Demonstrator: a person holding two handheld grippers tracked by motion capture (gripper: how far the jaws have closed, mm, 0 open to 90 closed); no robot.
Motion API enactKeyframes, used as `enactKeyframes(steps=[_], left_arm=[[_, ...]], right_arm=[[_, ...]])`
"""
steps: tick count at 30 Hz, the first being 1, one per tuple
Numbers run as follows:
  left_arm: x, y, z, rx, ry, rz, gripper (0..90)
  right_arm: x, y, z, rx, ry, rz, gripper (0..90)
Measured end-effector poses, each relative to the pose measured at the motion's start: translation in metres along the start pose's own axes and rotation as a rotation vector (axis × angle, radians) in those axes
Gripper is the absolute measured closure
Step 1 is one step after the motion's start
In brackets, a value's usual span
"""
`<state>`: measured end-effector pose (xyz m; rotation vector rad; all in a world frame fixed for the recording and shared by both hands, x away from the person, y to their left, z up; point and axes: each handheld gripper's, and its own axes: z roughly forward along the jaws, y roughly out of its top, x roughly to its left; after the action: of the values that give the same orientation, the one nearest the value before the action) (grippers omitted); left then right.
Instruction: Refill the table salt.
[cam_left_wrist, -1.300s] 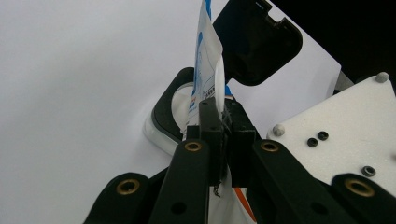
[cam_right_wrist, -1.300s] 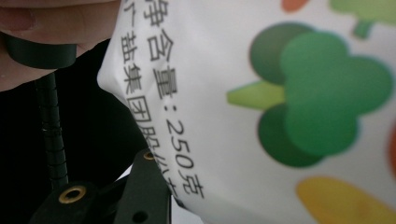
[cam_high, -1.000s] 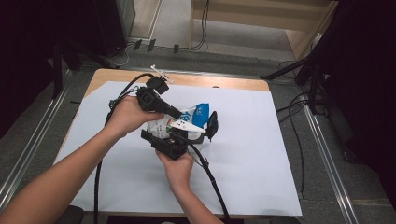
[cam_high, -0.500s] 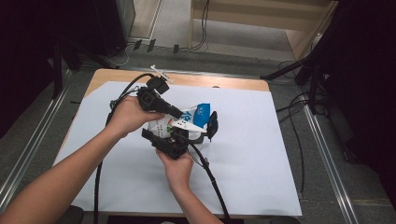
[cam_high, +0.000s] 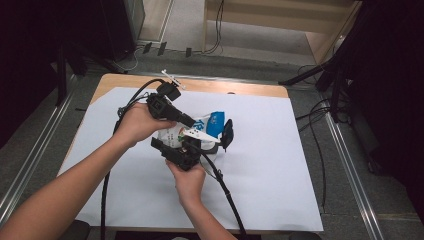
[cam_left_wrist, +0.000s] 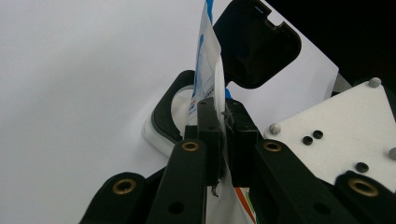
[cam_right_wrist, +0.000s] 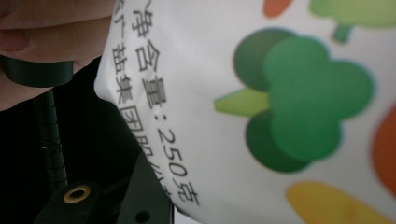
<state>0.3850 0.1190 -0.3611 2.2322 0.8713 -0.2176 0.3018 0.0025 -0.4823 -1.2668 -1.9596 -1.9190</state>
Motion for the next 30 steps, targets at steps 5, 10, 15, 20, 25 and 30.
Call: enactKeyframes(steps=[5, 10, 15, 20, 25, 30], left_arm=[[0.0006, 0.0004, 0.0009, 0.002, 0.003, 0.002, 87.7], [0.0014, 0.0009, 0.0015, -0.001, -0.001, -0.004, 87.8], [0.0022, 0.0006, 0.0013, -0.004, 0.001, -0.006, 87.8], [0.0028, 0.0001, 0.0012, -0.005, 0.0, -0.004, 87.8], [0.0028, 0.0004, 0.0011, -0.006, -0.001, -0.012, 87.8], [0.0032, 0.0014, 0.0013, -0.004, -0.003, -0.011, 88.0]], right_arm=[[-0.0003, 0.0002, -0.0002, 0.0, -0.005, 0.004, 69.1], [-0.0013, 0.0007, -0.0001, 0.002, -0.006, 0.006, 69.1], [-0.0012, 0.0013, -0.0003, 0.004, -0.007, 0.009, 69.0], [-0.0016, 0.0011, 0.0001, 0.005, -0.009, 0.001, 69.0], [-0.0016, 0.0013, 0.0004, 0.003, -0.01, 0.002, 69.0], [-0.0016, 0.0016, 0.0006, 0.001, -0.008, 0.008, 69.0]])
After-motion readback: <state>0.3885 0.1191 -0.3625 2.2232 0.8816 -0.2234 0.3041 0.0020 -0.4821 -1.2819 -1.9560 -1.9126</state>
